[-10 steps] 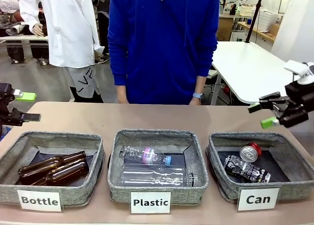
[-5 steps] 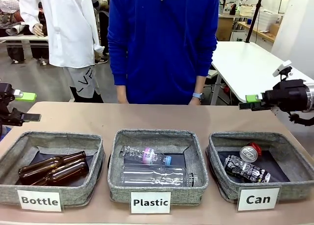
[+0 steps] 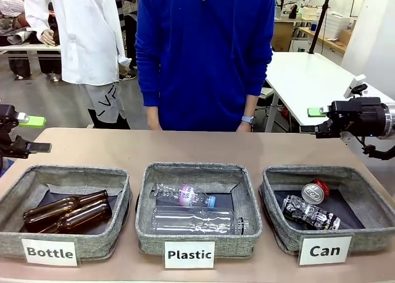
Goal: Sort the can waste into the basket.
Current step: Pick up the can waste from the table and place it in the right Fabric basket.
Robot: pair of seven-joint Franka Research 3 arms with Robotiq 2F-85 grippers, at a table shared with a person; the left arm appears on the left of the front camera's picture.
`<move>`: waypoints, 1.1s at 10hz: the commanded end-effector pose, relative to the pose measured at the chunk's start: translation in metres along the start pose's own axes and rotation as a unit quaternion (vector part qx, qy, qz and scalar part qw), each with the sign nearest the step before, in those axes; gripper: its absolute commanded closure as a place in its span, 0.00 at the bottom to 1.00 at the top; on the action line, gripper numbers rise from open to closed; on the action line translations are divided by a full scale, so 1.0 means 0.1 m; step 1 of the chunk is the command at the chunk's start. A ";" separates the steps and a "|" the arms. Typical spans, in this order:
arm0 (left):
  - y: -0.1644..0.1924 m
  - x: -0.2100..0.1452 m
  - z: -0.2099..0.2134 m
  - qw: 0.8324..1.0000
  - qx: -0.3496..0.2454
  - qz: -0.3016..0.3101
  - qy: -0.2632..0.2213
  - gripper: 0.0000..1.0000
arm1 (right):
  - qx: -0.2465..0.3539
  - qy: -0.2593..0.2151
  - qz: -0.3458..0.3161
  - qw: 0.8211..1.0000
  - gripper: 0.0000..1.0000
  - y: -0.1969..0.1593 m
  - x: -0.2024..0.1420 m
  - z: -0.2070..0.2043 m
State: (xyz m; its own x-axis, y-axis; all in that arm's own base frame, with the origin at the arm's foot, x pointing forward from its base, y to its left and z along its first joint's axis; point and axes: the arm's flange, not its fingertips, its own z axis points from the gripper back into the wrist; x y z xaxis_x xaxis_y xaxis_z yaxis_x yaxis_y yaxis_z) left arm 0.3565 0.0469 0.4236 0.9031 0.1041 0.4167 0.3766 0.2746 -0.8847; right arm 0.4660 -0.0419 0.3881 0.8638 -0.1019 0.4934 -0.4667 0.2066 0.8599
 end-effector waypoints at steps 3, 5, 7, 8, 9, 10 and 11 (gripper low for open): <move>-0.03 -0.01 0.01 1.000 0.001 -0.002 0.000 0.00 | -0.008 0.004 0.011 1.000 0.00 -0.02 0.01 0.01; -0.03 -0.01 0.01 1.000 0.001 -0.002 0.000 0.00 | -0.008 0.004 0.011 1.000 0.00 -0.02 0.01 0.01; -0.03 -0.01 0.01 1.000 0.001 -0.002 0.000 0.00 | -0.008 0.004 0.011 1.000 0.00 -0.02 0.01 0.01; -0.03 -0.01 0.01 1.000 0.001 -0.002 0.000 0.00 | -0.008 0.004 0.011 1.000 0.00 -0.02 0.01 0.01; -0.03 -0.01 0.01 1.000 0.001 -0.002 0.000 0.00 | -0.008 0.004 0.011 1.000 0.00 -0.02 0.01 0.01; -0.03 -0.01 0.01 1.000 0.001 -0.002 0.000 0.00 | -0.008 0.004 0.011 1.000 0.00 -0.02 0.01 0.01; -0.03 -0.01 0.01 1.000 0.001 -0.002 0.000 0.00 | -0.008 0.004 0.011 1.000 0.00 -0.02 0.01 0.01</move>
State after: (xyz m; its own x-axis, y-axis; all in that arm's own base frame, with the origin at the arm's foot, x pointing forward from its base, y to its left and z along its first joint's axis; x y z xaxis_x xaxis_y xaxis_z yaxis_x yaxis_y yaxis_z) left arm 0.3565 0.0469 0.4236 0.9031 0.1041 0.4167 0.3766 0.2746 -0.8847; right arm 0.4661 -0.0425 0.3873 0.8644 -0.1025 0.4923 -0.4651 0.2089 0.8602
